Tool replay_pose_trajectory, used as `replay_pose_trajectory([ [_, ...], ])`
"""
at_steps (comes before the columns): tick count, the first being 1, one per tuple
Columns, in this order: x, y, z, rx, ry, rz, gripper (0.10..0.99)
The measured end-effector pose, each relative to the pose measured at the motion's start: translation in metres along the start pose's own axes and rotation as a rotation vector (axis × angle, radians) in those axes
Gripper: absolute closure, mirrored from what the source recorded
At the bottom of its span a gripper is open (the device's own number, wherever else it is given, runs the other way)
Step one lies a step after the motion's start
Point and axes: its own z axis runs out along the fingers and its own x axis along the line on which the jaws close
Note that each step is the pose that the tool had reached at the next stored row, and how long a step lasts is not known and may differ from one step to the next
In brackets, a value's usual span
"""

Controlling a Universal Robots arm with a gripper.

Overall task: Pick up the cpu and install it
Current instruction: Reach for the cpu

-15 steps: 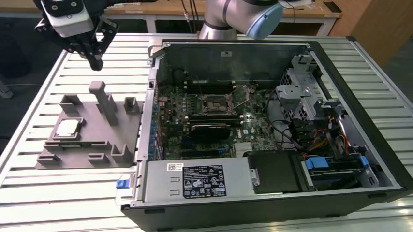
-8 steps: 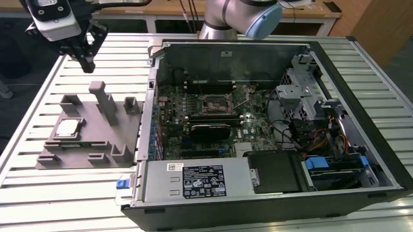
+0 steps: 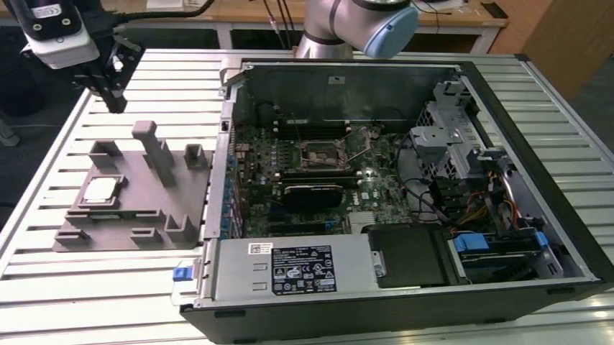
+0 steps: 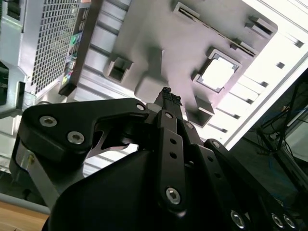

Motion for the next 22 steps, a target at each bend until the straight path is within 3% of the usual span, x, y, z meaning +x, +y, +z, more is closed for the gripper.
replay_pose_trajectory([
  [15,0.0348,-0.0032,0.0119,0.0,0.0,0.0,0.98],
  [22,0.0475,-0.0041,0.0214,0.0,0.0,0.0,0.98],
])
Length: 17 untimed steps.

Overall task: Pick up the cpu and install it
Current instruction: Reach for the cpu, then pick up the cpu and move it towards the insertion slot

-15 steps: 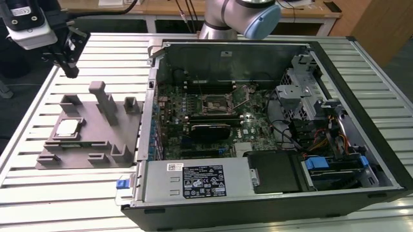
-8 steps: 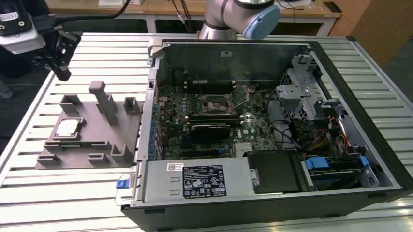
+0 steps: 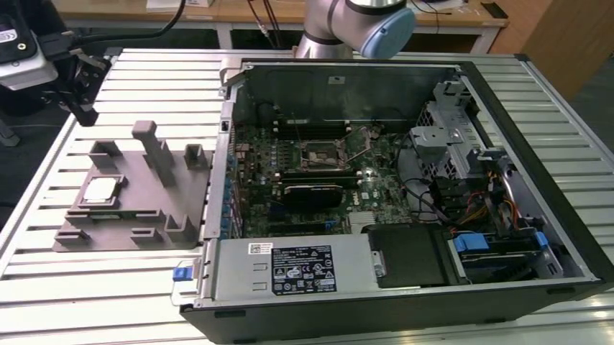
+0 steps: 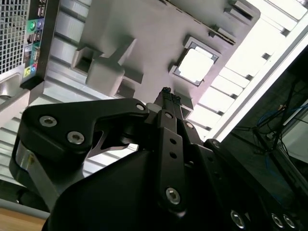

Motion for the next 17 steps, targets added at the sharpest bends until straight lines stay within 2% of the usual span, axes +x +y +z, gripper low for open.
replay_pose_trajectory([
  [5,0.0071,-0.0004,0.0084,0.0,-0.0001,0.0,0.98],
  [11,0.0107,-0.0011,0.0188,0.0,-0.0001,0.0,0.98],
  [17,0.0109,-0.0012,0.0201,0.0,0.0001,0.0,0.98],
])
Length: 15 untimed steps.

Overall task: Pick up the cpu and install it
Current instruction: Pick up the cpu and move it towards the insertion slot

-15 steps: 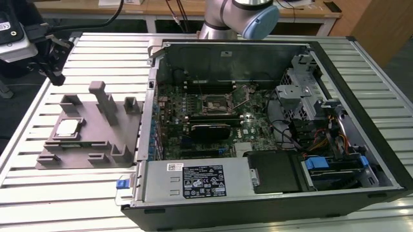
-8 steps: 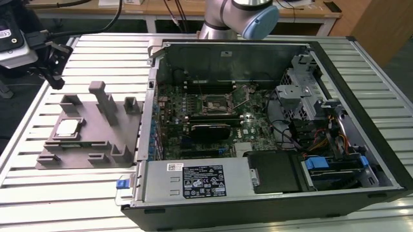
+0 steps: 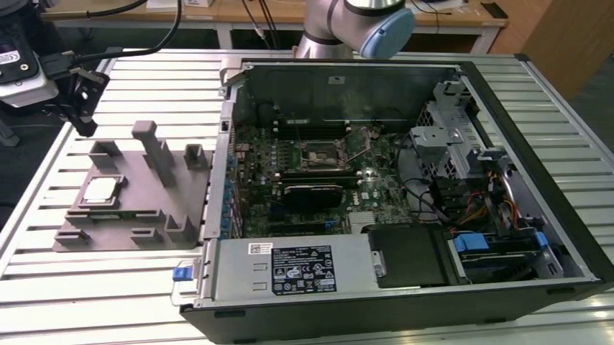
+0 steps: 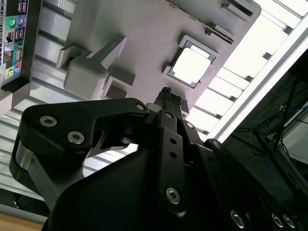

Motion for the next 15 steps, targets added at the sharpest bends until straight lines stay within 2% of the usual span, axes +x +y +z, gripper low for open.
replay_pose_trajectory([
  [8,0.0004,-0.0001,0.0003,0.0,-0.0003,0.0,0.98],
  [15,0.0079,-0.0007,0.0014,0.0,-0.0001,0.0,0.98],
])
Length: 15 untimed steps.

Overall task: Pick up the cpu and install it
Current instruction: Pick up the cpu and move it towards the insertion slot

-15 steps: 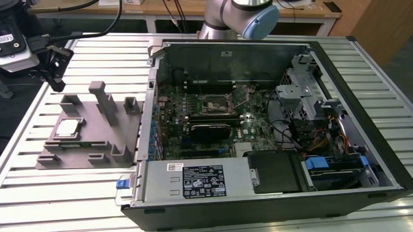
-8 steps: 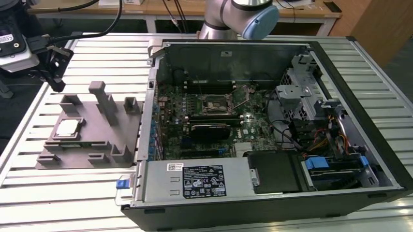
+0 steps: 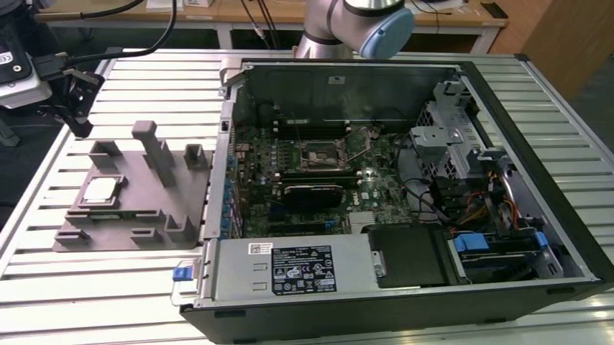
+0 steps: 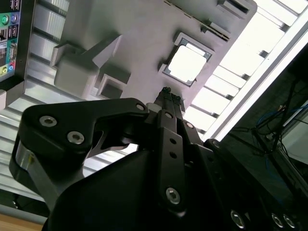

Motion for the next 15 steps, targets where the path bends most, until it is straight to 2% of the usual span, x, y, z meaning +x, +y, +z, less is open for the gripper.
replay_pose_trajectory([
  [15,0.0144,-0.0012,0.0028,0.0,0.0,0.0,0.98],
])
